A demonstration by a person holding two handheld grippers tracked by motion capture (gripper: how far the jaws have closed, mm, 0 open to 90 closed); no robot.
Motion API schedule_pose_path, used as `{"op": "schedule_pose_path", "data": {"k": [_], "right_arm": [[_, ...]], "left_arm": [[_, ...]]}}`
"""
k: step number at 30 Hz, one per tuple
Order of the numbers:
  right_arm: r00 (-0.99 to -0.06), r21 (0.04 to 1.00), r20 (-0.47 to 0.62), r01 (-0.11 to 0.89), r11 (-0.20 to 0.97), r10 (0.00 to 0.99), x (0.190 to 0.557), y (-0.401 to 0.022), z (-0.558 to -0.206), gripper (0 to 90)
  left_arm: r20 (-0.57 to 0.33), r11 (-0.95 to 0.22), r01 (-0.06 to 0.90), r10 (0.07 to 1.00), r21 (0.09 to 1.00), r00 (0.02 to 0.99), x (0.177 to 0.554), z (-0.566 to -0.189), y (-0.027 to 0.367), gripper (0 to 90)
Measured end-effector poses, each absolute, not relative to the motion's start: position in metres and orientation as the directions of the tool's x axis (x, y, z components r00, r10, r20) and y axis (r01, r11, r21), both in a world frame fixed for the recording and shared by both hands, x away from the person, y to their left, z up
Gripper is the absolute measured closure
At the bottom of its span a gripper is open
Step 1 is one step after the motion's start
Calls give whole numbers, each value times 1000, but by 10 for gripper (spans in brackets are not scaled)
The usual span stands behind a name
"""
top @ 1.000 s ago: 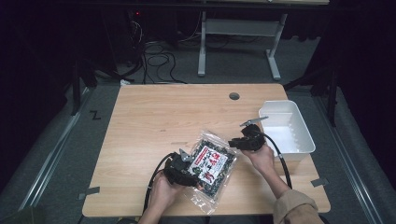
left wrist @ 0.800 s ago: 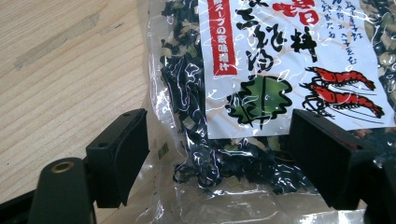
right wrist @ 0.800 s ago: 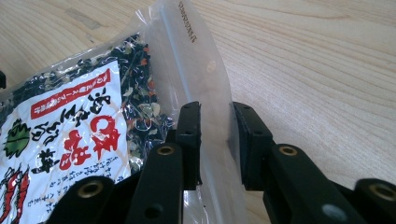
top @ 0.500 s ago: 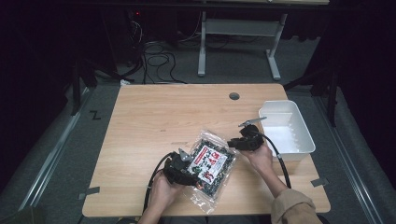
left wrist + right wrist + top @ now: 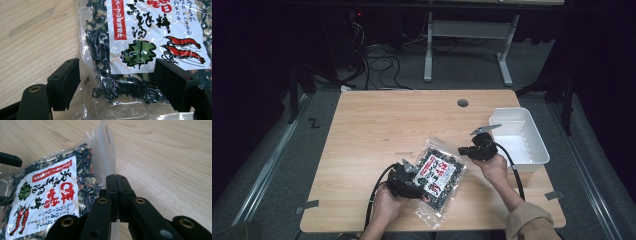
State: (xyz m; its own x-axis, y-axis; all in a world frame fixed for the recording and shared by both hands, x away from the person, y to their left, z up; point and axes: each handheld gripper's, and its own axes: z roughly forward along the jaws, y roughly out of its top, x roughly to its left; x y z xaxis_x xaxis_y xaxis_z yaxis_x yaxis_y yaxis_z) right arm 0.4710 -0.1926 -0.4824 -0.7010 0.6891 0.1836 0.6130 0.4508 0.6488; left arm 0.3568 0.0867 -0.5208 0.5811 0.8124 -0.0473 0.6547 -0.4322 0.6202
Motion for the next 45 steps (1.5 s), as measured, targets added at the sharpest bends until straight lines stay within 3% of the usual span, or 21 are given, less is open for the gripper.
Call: {"op": "schedule_pose_path", "data": {"k": [21, 45], "right_arm": [[-739, 748, 18, 457, 482, 673, 446, -220, -399, 900], [-773, 759, -151, 309, 573, 617, 424, -211, -336, 900]], "left_arm": [[-96, -388, 664, 817, 640, 569, 357, -520, 92, 287], [-92, -388, 670, 821, 633, 563, 357, -521, 93, 299]]}}
